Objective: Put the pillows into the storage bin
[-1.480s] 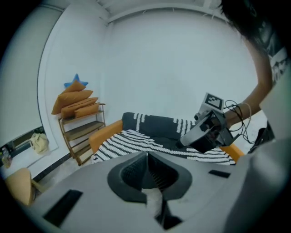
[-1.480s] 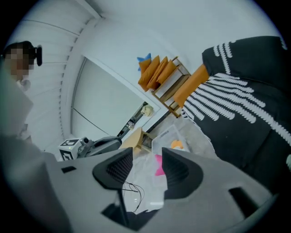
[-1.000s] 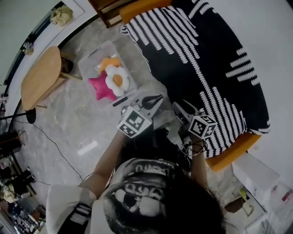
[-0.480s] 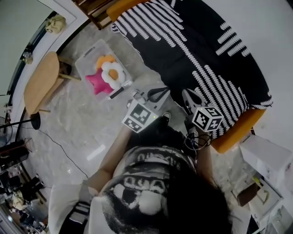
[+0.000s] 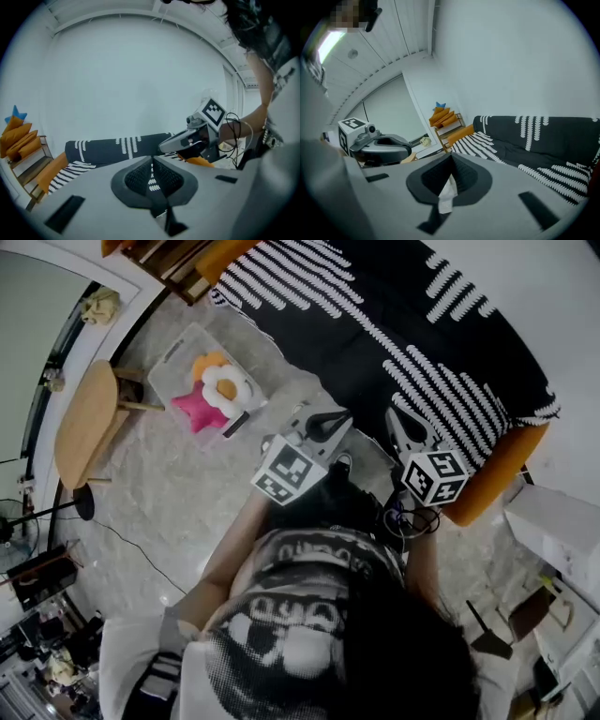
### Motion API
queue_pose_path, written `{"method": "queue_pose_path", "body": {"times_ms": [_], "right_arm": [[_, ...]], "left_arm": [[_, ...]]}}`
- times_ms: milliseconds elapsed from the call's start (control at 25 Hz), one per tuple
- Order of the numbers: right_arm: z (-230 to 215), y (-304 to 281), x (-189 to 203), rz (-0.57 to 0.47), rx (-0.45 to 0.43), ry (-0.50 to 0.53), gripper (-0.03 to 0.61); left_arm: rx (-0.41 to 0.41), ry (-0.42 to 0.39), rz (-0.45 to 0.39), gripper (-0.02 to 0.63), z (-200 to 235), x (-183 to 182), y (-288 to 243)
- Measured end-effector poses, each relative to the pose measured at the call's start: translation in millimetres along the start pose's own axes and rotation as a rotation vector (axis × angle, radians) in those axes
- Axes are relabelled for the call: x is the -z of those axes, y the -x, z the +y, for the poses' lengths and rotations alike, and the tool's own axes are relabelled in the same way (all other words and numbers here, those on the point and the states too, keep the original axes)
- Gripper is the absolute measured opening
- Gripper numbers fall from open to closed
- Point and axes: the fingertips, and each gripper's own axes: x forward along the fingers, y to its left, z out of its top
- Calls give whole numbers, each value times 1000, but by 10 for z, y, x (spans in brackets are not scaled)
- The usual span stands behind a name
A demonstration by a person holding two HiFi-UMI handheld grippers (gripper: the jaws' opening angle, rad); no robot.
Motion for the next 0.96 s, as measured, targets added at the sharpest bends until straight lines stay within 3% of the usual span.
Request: {"method": "queue_pose_path", "body": {"times_ms": [960], "right_arm": [[-402, 355, 108, 12, 87, -34, 0]], "left_arm": [[93, -36, 46, 11, -213, 100, -180]]}}
